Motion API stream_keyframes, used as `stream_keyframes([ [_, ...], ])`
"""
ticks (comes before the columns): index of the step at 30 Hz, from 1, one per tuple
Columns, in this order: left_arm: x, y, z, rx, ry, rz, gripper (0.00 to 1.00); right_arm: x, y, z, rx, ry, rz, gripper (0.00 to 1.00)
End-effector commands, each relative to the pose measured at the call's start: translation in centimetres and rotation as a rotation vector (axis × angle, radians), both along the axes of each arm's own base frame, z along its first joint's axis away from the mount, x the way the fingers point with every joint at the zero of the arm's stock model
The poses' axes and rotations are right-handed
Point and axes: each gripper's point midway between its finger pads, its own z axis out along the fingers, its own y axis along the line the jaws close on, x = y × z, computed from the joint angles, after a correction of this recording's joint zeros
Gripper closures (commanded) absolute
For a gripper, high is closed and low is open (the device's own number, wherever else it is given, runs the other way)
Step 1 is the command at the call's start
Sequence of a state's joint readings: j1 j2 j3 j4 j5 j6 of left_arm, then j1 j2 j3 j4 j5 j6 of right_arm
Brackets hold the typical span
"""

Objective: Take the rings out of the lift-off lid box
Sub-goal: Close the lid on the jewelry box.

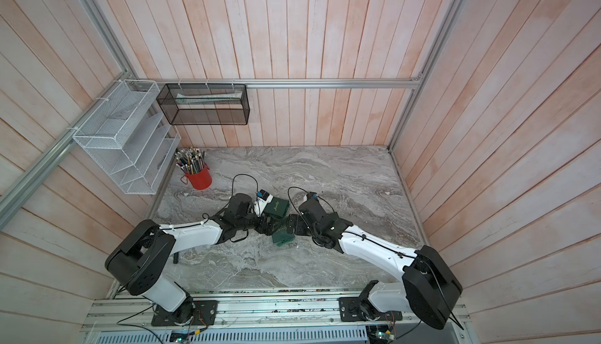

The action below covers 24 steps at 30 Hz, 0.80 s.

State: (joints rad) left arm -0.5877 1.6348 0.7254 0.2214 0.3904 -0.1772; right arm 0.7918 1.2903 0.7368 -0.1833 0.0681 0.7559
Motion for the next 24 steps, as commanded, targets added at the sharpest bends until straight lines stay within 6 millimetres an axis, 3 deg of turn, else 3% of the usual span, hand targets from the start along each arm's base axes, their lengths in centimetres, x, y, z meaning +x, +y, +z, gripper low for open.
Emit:
stream_keyframes([
  [1,1.0,0.0,-0.3,0.051,-0.031,-0.005,0.05,0.1,-0.5,0.3,0.015,-0.014,-0.014,0.02],
  [24,-0.4,-1.4,-4.2,0.040,0.111,-0.068,0.25,0.2,-2.5,-0.3,-0.021,0.005,-0.057,0.03],
])
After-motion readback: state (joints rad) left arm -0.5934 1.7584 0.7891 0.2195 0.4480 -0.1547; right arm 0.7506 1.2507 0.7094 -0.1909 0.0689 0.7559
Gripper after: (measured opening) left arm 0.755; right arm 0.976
